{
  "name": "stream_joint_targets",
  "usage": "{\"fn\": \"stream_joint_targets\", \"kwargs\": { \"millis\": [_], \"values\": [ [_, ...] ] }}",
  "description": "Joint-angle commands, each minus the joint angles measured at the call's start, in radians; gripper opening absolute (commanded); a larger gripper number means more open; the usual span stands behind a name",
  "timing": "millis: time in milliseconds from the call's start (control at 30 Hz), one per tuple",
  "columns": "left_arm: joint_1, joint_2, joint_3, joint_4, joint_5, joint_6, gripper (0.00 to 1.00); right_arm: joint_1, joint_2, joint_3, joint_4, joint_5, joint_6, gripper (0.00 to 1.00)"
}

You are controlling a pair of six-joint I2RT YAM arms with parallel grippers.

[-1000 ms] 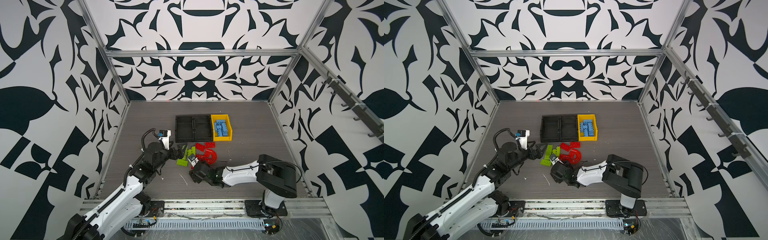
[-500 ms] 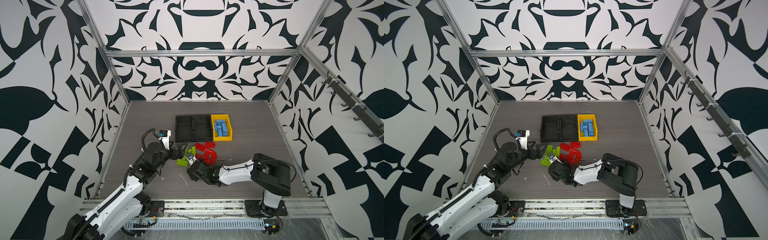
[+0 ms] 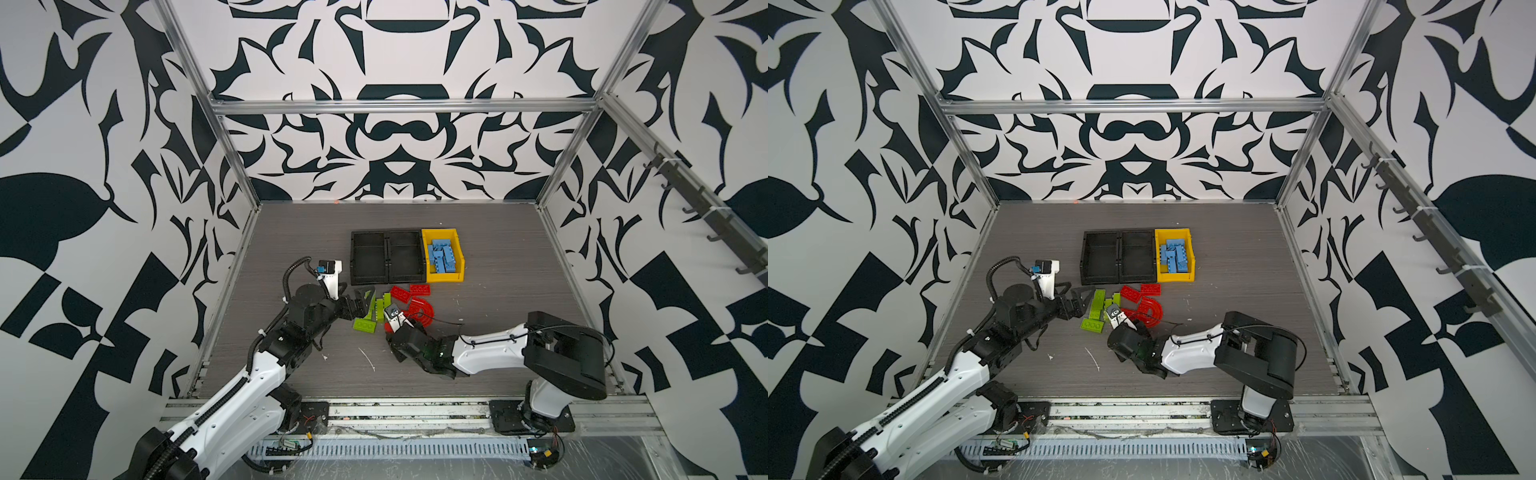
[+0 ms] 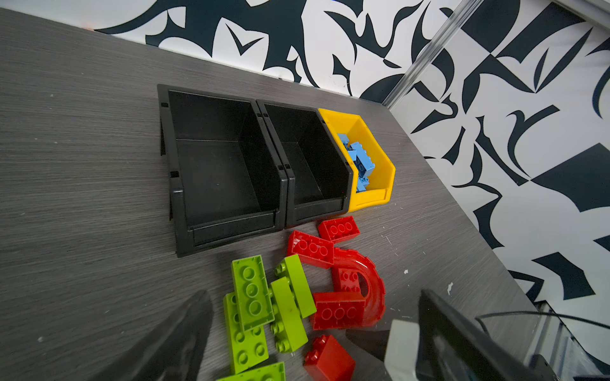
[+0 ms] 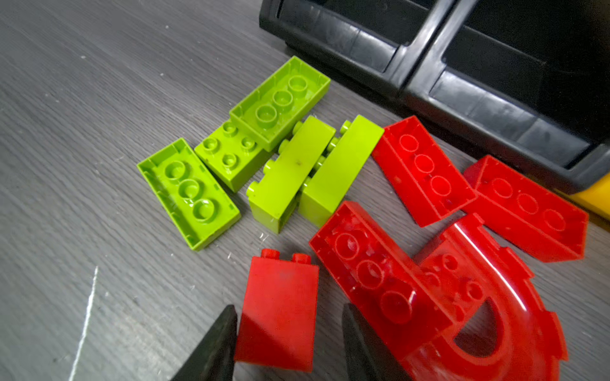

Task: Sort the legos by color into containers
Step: 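Lower the right gripper onto the red 2x2 brick and grasp it, then carry the red brick with the right gripper into the black bin beside the yellow bin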

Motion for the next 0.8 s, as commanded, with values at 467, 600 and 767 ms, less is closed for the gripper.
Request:
{"fn": "stream_joint_targets", "kwargs": {
  "millis": [467, 600, 767],
  "values": [
    [0.004, -0.002, -0.005, 0.009, 0.016, 0.002, 1.0, -0.002, 0.069, 0.074, -0.001, 0.029, 0.004, 0.49],
    [0.003, -0.004, -0.005, 0.009, 0.016, 0.002, 1.0, -0.002, 0.042, 0.056, -0.002, 0.033, 0.003, 0.39],
    [0.003, 0.001, -0.006, 0.01, 0.015, 0.002, 1.0, -0.003, -0.024, 0.02, -0.006, 0.022, -0.001, 0.3]
  ]
}}
